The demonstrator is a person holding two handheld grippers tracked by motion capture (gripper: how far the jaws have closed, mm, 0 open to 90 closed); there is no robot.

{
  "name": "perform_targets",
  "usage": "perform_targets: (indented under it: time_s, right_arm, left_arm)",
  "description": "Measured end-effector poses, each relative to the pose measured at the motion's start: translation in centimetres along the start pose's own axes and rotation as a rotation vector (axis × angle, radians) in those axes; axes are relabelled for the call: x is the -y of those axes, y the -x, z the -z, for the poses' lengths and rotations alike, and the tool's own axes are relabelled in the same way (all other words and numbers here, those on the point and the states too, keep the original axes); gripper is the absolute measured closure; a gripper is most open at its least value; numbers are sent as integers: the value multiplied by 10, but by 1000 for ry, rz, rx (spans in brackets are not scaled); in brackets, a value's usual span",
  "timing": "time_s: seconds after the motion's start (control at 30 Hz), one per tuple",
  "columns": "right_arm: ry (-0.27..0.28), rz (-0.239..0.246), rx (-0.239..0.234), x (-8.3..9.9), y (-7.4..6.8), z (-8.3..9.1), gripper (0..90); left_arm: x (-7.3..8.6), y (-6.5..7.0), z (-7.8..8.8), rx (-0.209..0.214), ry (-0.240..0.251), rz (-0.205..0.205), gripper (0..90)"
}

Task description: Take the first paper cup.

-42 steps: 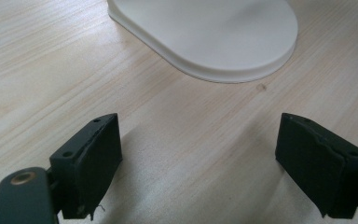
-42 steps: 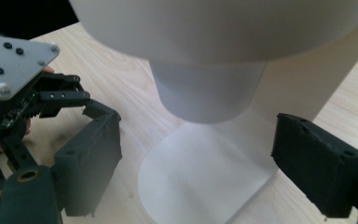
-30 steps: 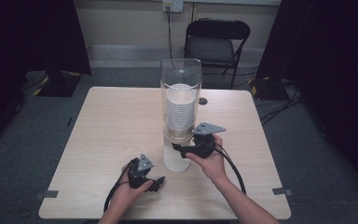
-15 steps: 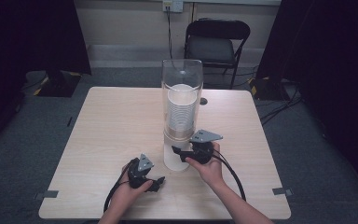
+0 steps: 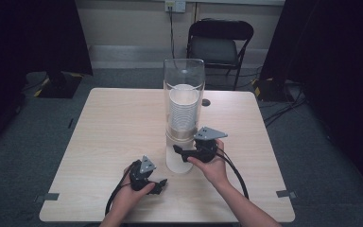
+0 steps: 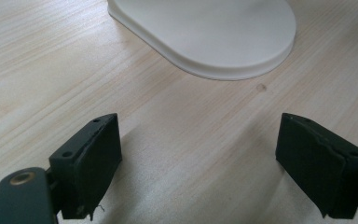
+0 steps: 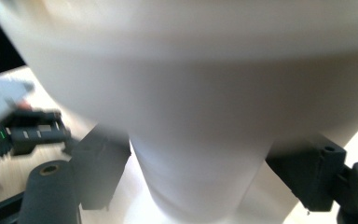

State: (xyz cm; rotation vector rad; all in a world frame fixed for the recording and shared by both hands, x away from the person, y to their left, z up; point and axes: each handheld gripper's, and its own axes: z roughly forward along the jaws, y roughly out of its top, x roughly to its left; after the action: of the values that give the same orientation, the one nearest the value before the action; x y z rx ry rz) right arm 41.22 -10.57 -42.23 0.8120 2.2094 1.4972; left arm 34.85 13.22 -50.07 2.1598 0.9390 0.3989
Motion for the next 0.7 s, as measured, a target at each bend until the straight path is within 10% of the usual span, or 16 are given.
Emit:
perform_targets:
  time_s: [0.23,0.3,0.37,0.7]
  right_arm:
    - [25,31,12,2,-1,-1,348]
    - [-114,27,8,27,2,-13,357]
    - [-116,-6,40,52,5,-8,338]
    - [-120,0,58,51,27,22,297]
  left_arm:
    - [0,0,0,-1,-6,-7,136]
    - [0,0,0,-2,0,0,136]
    - [0,0,0,1,-1,0,136]
    - [-1,0,-1,2,-10,-10,115]
